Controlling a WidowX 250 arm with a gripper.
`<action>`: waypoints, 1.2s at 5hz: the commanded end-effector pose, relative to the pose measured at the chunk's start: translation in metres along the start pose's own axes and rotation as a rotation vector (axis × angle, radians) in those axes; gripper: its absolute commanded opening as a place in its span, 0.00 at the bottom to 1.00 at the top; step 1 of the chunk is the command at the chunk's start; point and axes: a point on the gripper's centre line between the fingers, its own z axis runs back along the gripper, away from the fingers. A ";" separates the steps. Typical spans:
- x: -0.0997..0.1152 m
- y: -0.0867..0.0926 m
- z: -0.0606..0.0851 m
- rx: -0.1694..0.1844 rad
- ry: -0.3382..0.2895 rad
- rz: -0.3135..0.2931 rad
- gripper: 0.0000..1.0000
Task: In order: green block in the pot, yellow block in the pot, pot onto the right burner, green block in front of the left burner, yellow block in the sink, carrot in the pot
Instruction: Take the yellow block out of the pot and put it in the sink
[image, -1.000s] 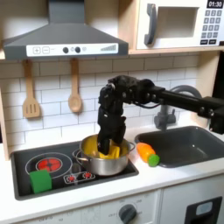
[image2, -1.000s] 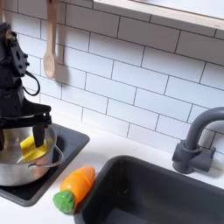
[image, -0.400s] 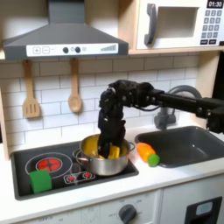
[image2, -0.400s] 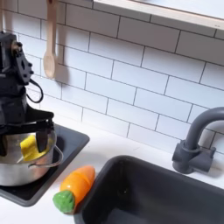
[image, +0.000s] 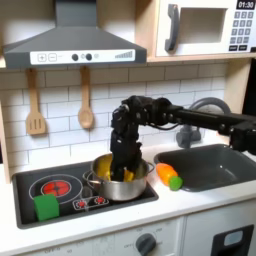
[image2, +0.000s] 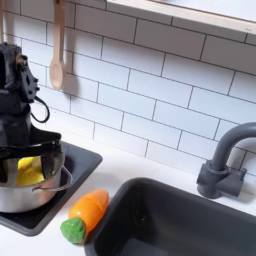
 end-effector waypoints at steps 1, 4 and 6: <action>-0.002 0.004 0.000 0.012 0.005 -0.004 1.00; 0.006 0.003 -0.011 0.035 0.032 -0.045 0.00; 0.004 0.001 -0.004 0.022 0.023 -0.068 0.00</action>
